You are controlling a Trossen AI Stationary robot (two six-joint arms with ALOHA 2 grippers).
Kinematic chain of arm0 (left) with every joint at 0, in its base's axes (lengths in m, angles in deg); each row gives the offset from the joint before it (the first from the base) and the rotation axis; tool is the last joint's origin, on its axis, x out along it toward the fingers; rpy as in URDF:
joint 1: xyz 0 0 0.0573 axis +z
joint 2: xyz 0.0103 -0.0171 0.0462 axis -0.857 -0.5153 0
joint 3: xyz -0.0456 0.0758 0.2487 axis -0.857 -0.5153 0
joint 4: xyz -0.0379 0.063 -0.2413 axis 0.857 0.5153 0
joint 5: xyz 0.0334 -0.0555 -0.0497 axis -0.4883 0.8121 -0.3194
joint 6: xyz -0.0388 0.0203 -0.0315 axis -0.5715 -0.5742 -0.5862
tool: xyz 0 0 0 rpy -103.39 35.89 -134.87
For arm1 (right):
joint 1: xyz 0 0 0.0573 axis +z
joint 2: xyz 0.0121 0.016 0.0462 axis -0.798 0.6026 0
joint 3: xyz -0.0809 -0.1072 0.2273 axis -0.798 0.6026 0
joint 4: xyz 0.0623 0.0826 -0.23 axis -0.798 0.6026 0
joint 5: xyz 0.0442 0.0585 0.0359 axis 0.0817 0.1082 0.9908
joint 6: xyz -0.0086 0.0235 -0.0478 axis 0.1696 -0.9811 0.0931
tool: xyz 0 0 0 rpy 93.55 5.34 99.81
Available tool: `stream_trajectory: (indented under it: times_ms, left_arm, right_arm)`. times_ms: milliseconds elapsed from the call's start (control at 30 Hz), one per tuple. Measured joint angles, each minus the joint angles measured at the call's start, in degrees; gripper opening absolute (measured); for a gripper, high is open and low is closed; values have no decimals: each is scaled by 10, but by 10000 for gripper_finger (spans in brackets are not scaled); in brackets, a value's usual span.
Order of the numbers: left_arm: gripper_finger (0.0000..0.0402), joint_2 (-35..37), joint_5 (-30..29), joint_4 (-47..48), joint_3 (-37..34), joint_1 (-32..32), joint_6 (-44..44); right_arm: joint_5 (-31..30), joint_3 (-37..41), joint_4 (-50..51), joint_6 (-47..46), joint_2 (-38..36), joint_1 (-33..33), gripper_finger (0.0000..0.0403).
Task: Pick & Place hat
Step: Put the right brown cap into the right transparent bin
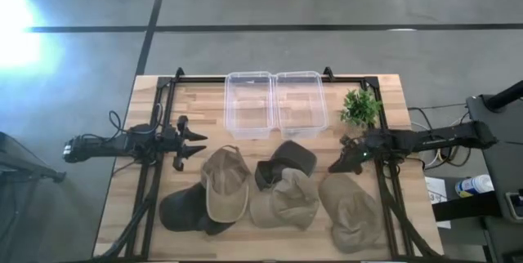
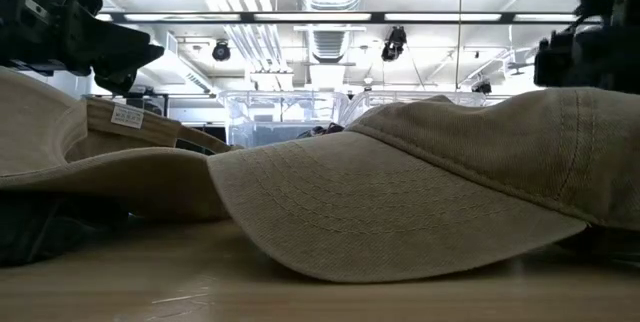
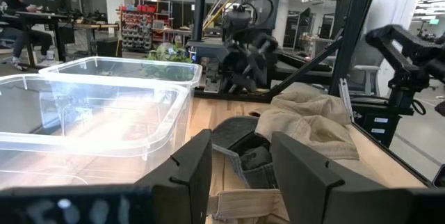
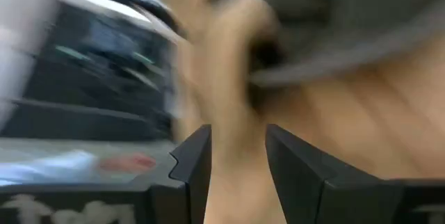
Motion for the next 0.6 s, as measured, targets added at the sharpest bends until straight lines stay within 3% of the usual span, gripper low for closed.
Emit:
stream_trajectory:
  times_ms: [267,600]
  left_arm:
    - [142,0,0,0,0,0,0]
    - [142,0,0,0,0,0,0]
  right_arm:
    - [18,-132,153,210,183,0,165]
    - [65,-247,198,430,429,-2,244]
